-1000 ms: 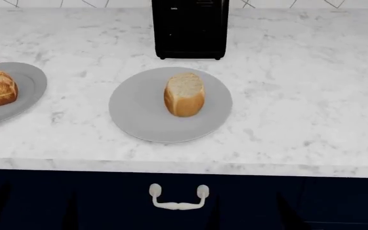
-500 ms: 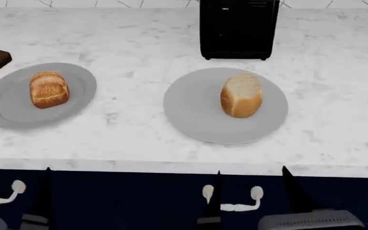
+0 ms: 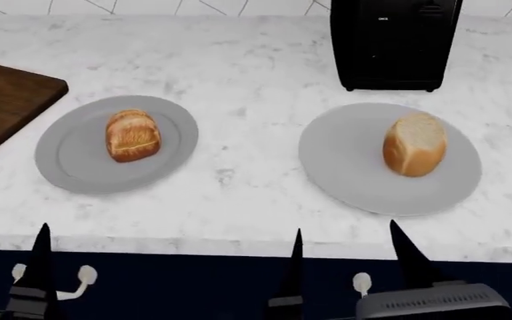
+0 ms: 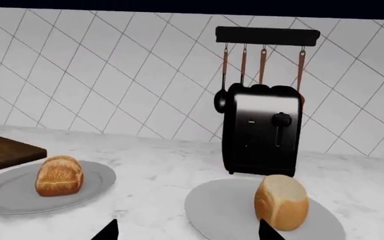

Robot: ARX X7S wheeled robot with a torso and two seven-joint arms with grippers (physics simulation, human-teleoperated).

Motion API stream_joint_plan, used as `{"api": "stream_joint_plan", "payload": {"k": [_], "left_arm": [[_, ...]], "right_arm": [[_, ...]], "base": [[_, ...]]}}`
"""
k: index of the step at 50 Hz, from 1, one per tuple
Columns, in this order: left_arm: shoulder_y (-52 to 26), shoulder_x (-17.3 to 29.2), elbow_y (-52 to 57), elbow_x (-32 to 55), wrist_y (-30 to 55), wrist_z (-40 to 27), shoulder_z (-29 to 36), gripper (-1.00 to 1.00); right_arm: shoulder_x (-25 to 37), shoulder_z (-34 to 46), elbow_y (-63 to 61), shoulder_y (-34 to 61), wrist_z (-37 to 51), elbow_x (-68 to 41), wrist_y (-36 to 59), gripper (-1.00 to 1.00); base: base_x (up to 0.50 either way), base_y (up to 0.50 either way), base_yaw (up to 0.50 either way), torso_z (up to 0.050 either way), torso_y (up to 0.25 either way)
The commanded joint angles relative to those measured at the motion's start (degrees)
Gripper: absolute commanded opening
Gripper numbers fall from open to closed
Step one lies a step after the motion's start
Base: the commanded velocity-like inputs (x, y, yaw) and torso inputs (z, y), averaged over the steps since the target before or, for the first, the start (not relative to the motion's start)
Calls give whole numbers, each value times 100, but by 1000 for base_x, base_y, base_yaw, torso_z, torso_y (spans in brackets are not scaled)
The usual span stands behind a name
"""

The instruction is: Place all breads on the cutting board.

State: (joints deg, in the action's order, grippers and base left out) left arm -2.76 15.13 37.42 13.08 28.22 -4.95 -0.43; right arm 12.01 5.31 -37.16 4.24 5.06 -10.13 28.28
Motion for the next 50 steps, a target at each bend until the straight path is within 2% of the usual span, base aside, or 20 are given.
{"api": "stream_joint_plan", "payload": {"k": [1,10,33,35,37,40,43,50], "left_arm": [[-41,-4,59,214,181,-92,-212,100],[-10,12,47,267,135,-113,-262,100],[-200,276,136,328,474,-231,-430,100],[-500,460,69,557,932,-114,-523,100],[-1049,919,198,965,1574,237,-620,100],[-1724,1445,91,1122,2327,454,-468,100],[-2418,1656,-22,1544,2962,687,-578,100],[-3708,2208,-842,1935,3777,1507,133,100]], "right_arm": [[123,203,-209,178,74,135,269,100],[188,491,-303,324,82,253,448,100],[211,453,-436,499,118,63,625,100],[184,399,-496,591,129,-39,838,100],[182,360,-555,718,74,-155,951,100],[189,332,-586,938,50,-253,1169,100],[240,332,-690,1102,65,-271,1393,100],[266,287,-772,1264,130,-319,1650,100]], "base": [[500,0,0,0,0],[500,0,0,0,0],[500,0,0,0,1],[344,0,0,0,0],[0,0,0,0,0],[0,0,0,0,0],[0,0,0,0,0],[0,0,0,0,0]]}}
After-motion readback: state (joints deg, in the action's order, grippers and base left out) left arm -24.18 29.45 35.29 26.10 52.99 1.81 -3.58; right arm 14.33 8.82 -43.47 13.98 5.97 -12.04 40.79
